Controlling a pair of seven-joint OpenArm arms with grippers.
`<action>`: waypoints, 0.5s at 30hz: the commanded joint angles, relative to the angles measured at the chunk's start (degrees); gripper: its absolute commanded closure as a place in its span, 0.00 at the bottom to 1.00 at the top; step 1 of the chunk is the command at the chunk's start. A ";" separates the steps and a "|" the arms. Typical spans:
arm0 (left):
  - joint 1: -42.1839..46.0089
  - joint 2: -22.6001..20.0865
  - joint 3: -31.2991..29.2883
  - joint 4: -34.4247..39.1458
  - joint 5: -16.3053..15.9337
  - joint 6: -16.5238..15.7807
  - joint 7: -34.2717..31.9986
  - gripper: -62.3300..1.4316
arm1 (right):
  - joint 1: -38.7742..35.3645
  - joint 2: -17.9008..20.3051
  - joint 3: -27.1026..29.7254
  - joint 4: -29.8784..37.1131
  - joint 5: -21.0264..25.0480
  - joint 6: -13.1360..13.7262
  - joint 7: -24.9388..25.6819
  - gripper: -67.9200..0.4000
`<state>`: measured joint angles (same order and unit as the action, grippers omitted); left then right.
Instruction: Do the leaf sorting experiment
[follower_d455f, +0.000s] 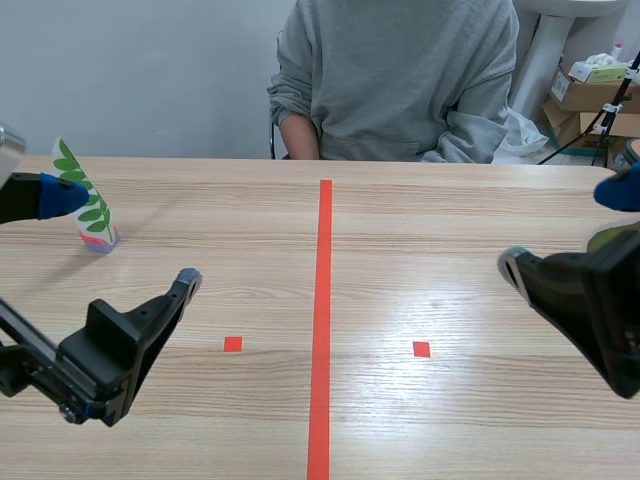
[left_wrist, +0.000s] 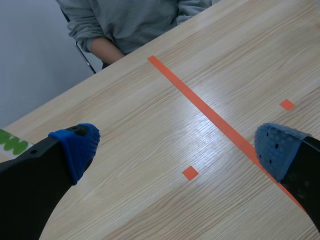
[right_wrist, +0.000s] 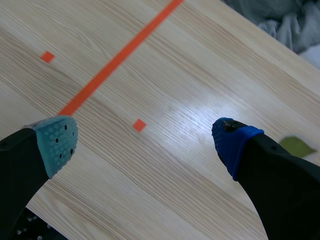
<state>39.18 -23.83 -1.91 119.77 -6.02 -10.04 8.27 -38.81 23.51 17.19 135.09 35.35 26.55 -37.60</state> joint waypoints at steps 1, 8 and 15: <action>-0.17 -0.02 0.17 0.31 -0.17 0.26 -1.18 0.00 | 0.98 0.61 0.39 0.17 0.79 0.04 1.03 0.19; -0.17 -0.02 0.17 0.31 -0.37 0.26 -1.57 0.00 | 0.04 0.61 0.39 0.17 0.66 1.33 1.33 0.19; -0.17 -0.02 0.17 0.31 -0.37 0.26 -1.60 0.00 | 0.07 0.61 0.39 -0.48 -0.66 3.10 5.57 0.19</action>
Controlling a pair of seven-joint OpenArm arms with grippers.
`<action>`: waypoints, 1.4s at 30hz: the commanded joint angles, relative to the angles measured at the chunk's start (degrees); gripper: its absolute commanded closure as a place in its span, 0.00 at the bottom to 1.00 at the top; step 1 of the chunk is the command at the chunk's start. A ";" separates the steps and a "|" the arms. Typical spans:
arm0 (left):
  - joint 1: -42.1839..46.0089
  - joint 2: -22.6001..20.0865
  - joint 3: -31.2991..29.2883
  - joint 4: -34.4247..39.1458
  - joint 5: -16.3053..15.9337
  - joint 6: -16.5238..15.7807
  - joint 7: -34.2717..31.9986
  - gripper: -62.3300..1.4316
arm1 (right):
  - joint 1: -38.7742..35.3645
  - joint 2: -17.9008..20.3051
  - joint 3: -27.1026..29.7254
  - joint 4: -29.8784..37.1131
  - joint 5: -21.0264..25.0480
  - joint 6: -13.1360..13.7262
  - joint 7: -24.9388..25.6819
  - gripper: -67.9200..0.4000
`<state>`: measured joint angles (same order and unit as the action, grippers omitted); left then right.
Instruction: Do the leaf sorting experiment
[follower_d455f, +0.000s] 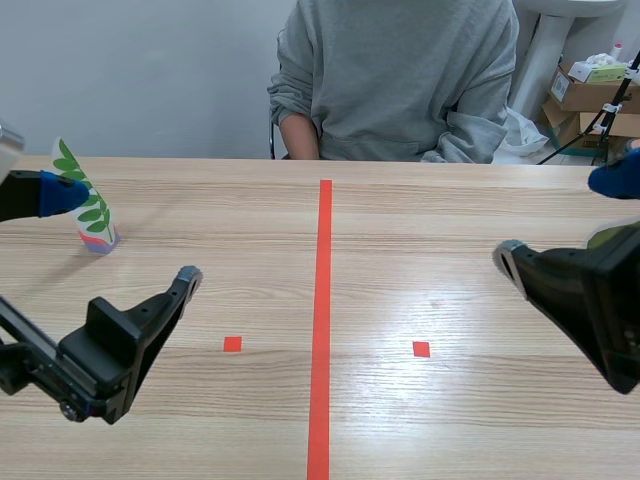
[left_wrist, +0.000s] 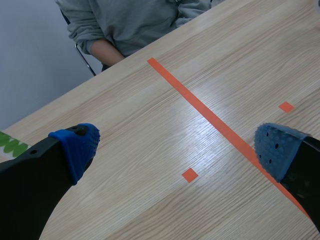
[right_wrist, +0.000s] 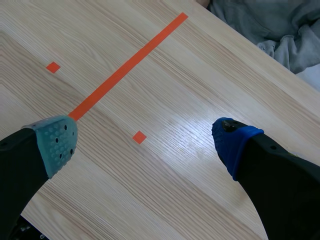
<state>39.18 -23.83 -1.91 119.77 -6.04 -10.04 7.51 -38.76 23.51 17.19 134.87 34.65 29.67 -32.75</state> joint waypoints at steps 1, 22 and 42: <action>-0.17 -0.02 0.17 0.31 -0.35 0.26 -0.83 0.00 | 0.02 0.61 0.39 -0.83 0.07 0.04 0.83 0.19; -0.15 -0.02 0.17 0.31 -2.34 -0.20 -0.83 0.00 | 0.02 0.61 0.39 -8.94 0.13 3.39 4.44 0.19; -0.17 -0.02 0.17 0.31 -2.29 -0.17 -0.55 0.00 | 0.04 0.61 0.37 -8.94 0.13 3.37 4.46 0.20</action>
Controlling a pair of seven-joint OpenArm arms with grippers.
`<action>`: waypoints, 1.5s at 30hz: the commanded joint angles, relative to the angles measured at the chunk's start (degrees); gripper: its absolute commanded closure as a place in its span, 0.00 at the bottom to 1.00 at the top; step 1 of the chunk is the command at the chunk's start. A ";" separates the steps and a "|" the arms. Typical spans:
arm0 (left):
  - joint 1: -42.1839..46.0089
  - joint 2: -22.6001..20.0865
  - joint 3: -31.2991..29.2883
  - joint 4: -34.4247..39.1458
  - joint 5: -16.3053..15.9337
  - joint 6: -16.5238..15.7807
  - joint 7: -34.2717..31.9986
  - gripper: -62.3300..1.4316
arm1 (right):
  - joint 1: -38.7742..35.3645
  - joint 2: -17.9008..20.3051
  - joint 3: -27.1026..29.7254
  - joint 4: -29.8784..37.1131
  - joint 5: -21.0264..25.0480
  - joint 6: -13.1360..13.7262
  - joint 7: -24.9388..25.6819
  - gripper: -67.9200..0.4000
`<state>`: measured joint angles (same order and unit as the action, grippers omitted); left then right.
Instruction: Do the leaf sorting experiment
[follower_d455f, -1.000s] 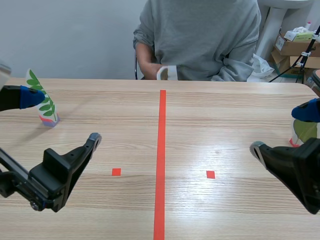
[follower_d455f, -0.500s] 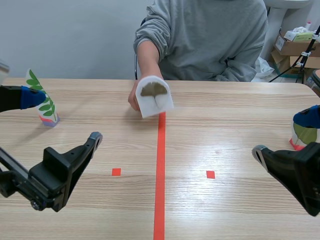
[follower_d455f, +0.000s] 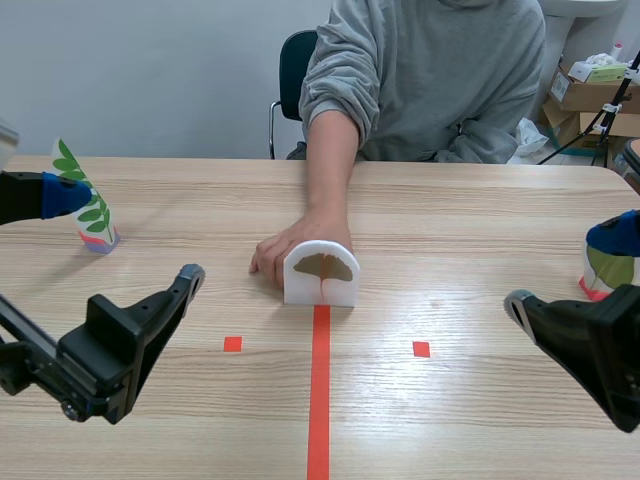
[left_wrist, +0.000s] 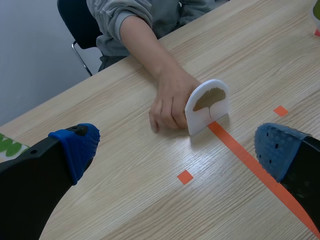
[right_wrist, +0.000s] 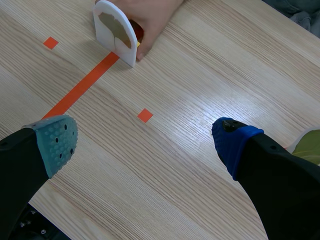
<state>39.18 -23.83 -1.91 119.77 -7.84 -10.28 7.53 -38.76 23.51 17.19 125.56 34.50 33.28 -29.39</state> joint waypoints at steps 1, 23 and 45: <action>-0.17 -0.02 0.17 0.31 -0.50 0.07 -0.57 0.00 | 0.04 0.61 0.37 0.37 0.28 -0.24 1.09 0.20; -0.17 -0.02 0.17 0.31 -0.50 0.07 -0.37 0.00 | 0.04 0.63 0.37 0.37 0.17 -0.48 0.98 0.19; -0.17 0.00 0.17 0.31 -0.50 0.07 -0.37 0.00 | 0.04 0.63 0.37 0.37 -1.33 -0.92 0.83 0.19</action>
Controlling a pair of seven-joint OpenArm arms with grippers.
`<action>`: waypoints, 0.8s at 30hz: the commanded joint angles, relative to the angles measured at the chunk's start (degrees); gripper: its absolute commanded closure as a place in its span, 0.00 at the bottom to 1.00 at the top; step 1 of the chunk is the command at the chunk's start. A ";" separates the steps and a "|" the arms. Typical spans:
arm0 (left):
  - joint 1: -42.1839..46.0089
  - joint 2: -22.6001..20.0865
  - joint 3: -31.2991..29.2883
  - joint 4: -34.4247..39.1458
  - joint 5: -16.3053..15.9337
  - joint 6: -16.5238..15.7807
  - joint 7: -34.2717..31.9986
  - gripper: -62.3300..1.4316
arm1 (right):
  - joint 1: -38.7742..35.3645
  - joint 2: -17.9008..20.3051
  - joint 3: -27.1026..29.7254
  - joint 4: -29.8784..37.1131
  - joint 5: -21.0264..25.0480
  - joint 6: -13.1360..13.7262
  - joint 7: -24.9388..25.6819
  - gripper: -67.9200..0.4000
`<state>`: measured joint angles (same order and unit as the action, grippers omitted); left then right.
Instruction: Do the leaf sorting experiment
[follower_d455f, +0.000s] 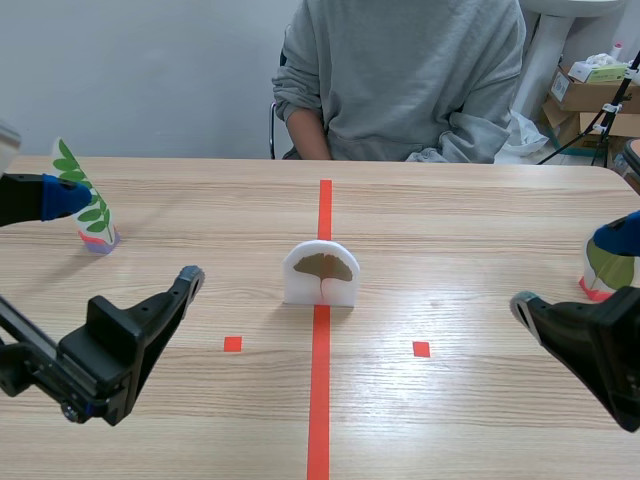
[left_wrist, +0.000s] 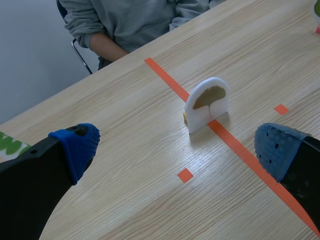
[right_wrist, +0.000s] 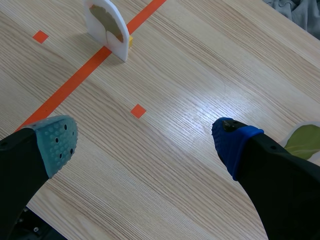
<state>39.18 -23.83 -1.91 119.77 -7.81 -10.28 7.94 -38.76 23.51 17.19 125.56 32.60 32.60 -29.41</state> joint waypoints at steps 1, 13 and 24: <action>-0.17 0.00 0.17 0.31 -0.52 0.07 -0.79 0.00 | 0.04 0.63 0.37 0.37 0.57 -0.24 0.85 0.19; -0.17 0.00 0.17 0.31 -0.52 0.07 -0.79 0.00 | 0.04 0.63 0.37 0.37 0.59 -0.20 0.87 0.19; -0.17 0.00 0.17 0.31 -0.52 0.07 -0.79 0.00 | 0.04 0.61 0.37 0.37 -1.70 -0.22 0.83 0.19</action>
<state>39.18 -23.83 -1.91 119.77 -7.81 -10.28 7.94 -38.76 23.51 17.19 125.56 30.79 32.60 -29.43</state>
